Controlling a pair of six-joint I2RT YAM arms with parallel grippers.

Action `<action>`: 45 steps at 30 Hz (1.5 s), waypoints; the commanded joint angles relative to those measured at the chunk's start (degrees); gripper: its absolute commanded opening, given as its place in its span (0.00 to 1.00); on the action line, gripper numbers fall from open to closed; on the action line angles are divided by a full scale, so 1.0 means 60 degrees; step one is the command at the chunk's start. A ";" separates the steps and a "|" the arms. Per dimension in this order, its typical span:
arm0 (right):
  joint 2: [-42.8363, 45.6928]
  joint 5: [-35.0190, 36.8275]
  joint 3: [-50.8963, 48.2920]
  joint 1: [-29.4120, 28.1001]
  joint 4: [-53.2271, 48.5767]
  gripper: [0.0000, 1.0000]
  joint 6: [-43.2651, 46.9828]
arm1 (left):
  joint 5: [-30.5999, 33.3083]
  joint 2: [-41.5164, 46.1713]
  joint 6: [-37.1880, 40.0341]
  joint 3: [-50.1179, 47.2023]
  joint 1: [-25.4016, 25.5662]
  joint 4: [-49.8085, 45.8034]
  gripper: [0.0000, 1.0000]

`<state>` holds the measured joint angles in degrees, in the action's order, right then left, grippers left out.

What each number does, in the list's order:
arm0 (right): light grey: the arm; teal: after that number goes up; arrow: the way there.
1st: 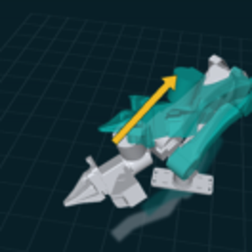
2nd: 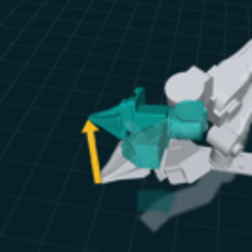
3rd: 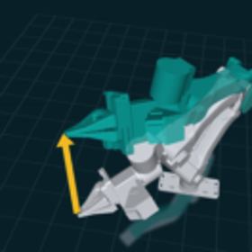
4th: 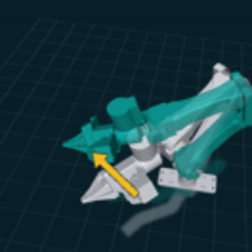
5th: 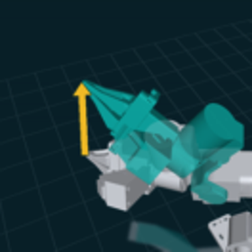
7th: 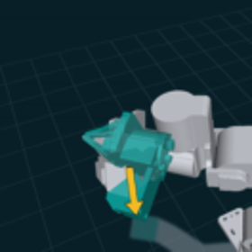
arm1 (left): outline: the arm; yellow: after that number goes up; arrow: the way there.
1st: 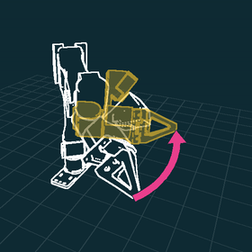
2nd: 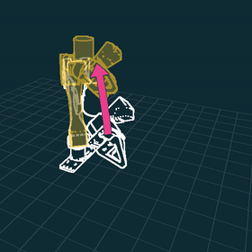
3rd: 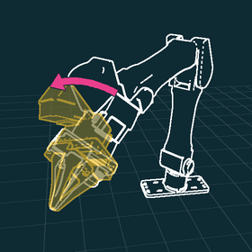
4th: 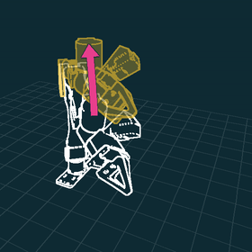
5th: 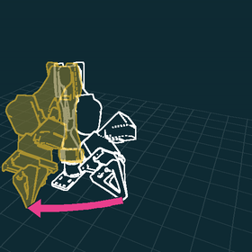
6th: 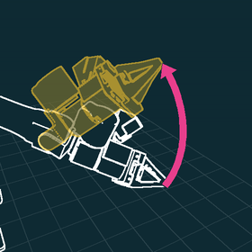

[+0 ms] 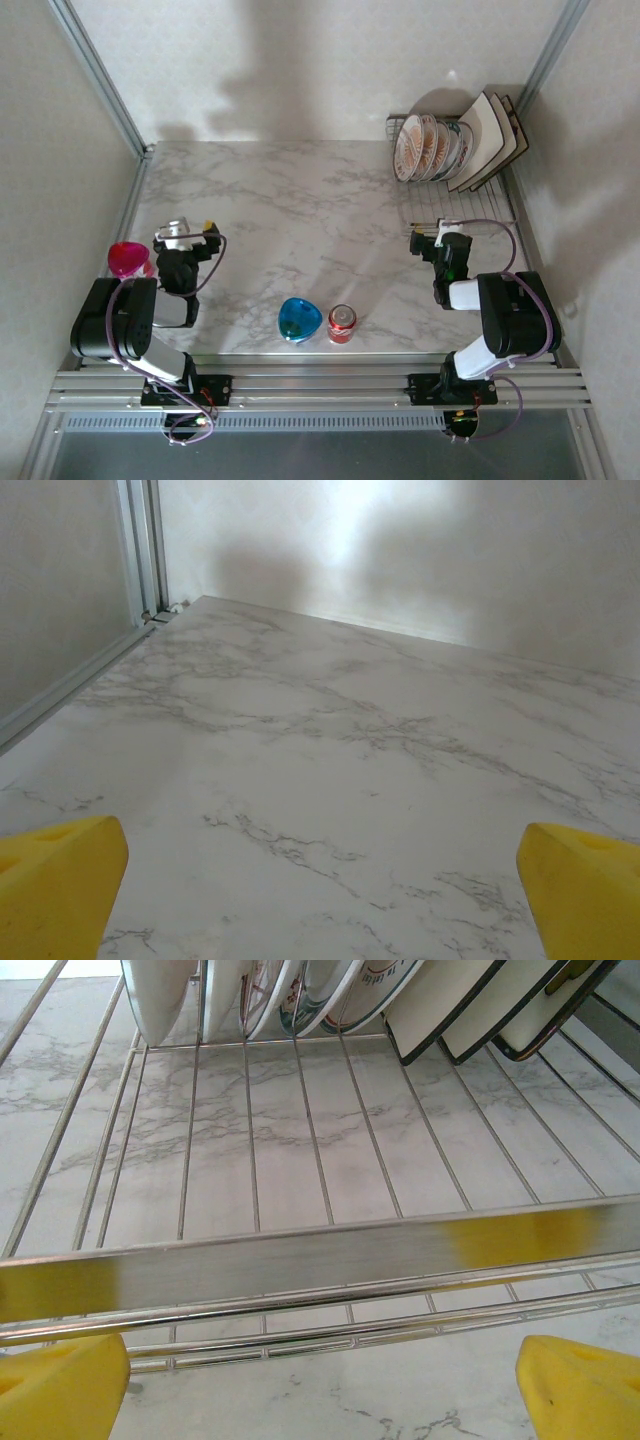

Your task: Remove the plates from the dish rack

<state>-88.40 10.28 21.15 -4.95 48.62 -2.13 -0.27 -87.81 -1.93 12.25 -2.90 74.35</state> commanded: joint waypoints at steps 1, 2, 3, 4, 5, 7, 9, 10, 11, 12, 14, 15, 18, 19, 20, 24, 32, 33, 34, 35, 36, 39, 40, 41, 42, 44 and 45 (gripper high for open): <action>-0.0018 -0.0074 0.0159 0.0053 0.0154 0.99 0.0000 | -0.0002 -0.0068 -0.0165 0.0068 -0.0096 0.0061 1.00; 0.0048 -0.0084 0.0251 0.0049 -0.0031 0.99 0.0004 | 0.0001 -0.0060 -0.0161 0.0069 -0.0091 0.0063 1.00; 0.0179 -0.0081 0.0373 0.0058 -0.0365 0.99 -0.0011 | 0.0060 -0.0068 -0.0174 0.0070 -0.0088 0.0063 1.00; 0.0333 -0.0015 0.0482 0.0056 -0.0640 0.99 -0.0025 | 0.0303 -0.0027 -0.0271 0.0121 -0.0081 -0.0023 1.00; 0.0522 -0.0011 0.0532 0.0050 -0.1103 0.99 -0.0054 | 0.0539 0.0141 -0.0353 0.0211 -0.0089 -0.0329 1.00; 0.0996 -0.0051 0.1053 0.0049 -0.2072 0.99 -0.0058 | 0.0877 0.0748 -0.0483 0.0689 -0.0089 -0.1696 1.00; 0.1380 -0.0041 0.1350 0.0051 -0.2939 0.99 -0.0142 | 0.0740 0.0986 -0.0423 0.1048 -0.0082 -0.2472 1.00; 0.1608 -0.0083 0.1562 0.0054 -0.3470 0.99 -0.0168 | 0.0727 0.1066 -0.0463 0.1282 -0.0089 -0.3026 1.00; 0.1798 -0.0106 0.1730 0.0051 -0.4109 0.99 -0.0186 | 0.0734 0.1116 -0.0582 0.1510 -0.0089 -0.3587 1.00; 0.2050 -0.0112 0.1959 0.0049 -0.4683 0.99 -0.0198 | 0.0677 0.1177 -0.0710 0.1768 -0.0078 -0.4117 1.00; 0.2539 -0.0264 0.2413 0.0046 -0.5765 0.99 -0.0162 | 0.0628 0.1350 -0.0903 0.2046 -0.0032 -0.4834 1.00; 0.2792 -0.0402 0.2611 0.0034 -0.6242 0.99 -0.0129 | 0.0600 0.1465 -0.0926 0.2113 -0.0003 -0.5026 1.00; 0.3295 -0.0867 0.3378 0.0020 -0.7907 0.99 -0.0005 | 0.0809 0.1776 -0.0968 0.2650 0.0093 -0.6155 1.00; 0.3404 -0.0973 0.3572 0.0005 -0.8294 0.99 0.0018 | 0.0895 0.1842 -0.0952 0.2826 0.0127 -0.6461 1.00; 0.3446 -0.1071 0.3740 -0.0008 -0.8587 0.99 0.0018 | 0.0983 0.1882 -0.0991 0.3006 0.0160 -0.6785 0.99; 0.3403 -0.1306 0.4583 -0.0097 -0.9810 0.99 -0.0200 | 0.1233 0.1964 -0.1177 0.3926 0.0302 -0.8210 1.00; 0.0988 -0.1223 0.9410 -0.0217 -1.3966 0.99 -0.0752 | 0.1506 0.1201 -0.1437 0.7811 0.0406 -1.2588 0.99; 0.0414 -0.1223 1.0244 -0.0235 -1.4478 0.99 -0.0758 | 0.1276 0.0957 -0.1407 0.8376 0.0409 -1.3041 1.00; -0.0065 -0.1124 1.0931 -0.0243 -1.4823 0.99 -0.0757 | 0.1046 0.0714 -0.1378 0.8829 0.0409 -1.3428 1.00; -0.0650 -0.1032 1.1742 -0.0255 -1.5204 0.99 -0.0758 | 0.0774 0.0435 -0.1341 0.9318 0.0409 -1.3818 0.99; -0.1221 -0.1056 1.2522 -0.0252 -1.5532 0.99 -0.0718 | 0.0535 0.0159 -0.1297 0.9753 0.0408 -1.4156 1.00; -0.2751 -0.0800 1.4612 -0.0315 -1.6326 0.99 -0.0616 | 0.0182 -0.0726 -0.1123 1.0912 0.0452 -1.5150 1.00; -0.3147 -0.0694 1.5208 -0.0336 -1.6515 0.99 -0.0604 | 0.0212 -0.0986 -0.1025 1.1222 0.0496 -1.5463 1.00; -0.3609 -0.0596 1.5901 -0.0379 -1.6724 0.99 -0.0583 | 0.0310 -0.1231 -0.0928 1.1528 0.0560 -1.5744 1.00; -0.4026 -0.0511 1.6543 -0.0442 -1.6914 0.98 -0.0561 | 0.0420 -0.1426 -0.0836 1.1776 0.0633 -1.5940 1.00; -0.4731 -0.0351 1.7585 -0.0538 -1.7130 0.97 -0.0527 | 0.0485 -0.1632 -0.0659 1.2066 0.0748 -1.6109 1.00; -0.5105 -0.0285 1.8120 -0.0596 -1.7244 0.97 -0.0498 | 0.0423 -0.1706 -0.0582 1.2181 0.0807 -1.6127 1.00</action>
<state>-115.35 6.26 122.78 -7.42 -48.07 -5.52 3.33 -97.06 -7.84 82.24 0.69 -15.20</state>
